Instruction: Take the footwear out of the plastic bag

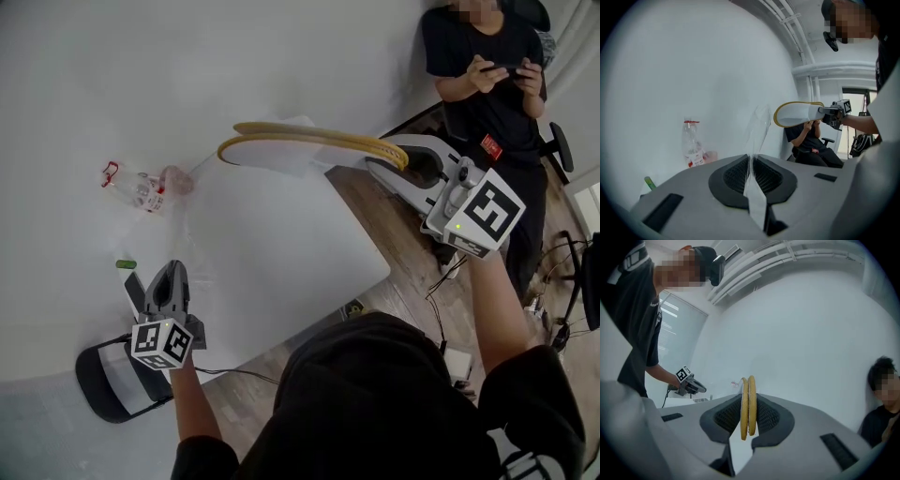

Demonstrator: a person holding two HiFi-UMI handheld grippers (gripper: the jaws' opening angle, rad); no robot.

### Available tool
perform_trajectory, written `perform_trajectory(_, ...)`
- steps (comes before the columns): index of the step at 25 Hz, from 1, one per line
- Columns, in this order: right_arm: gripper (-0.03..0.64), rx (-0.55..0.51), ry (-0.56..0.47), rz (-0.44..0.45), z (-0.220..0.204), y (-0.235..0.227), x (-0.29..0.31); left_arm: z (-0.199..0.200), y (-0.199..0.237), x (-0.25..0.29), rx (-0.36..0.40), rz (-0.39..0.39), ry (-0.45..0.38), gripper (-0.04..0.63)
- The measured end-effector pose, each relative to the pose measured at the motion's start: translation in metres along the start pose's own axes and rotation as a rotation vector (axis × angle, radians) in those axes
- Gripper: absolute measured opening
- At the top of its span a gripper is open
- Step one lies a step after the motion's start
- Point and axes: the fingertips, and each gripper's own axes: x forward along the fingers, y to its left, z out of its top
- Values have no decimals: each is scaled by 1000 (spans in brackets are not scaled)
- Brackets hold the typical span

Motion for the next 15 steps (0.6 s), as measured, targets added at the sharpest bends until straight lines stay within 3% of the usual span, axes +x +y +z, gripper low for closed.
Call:
perform_trajectory(6, 72, 42, 23, -98, -3, -1, -15, 28, -29, 6, 18, 109, -70, 37)
perform_trajectory(15, 72, -2, 30, -218, 4, 19, -34, 58, -83, -3, 107, 163, -159, 37)
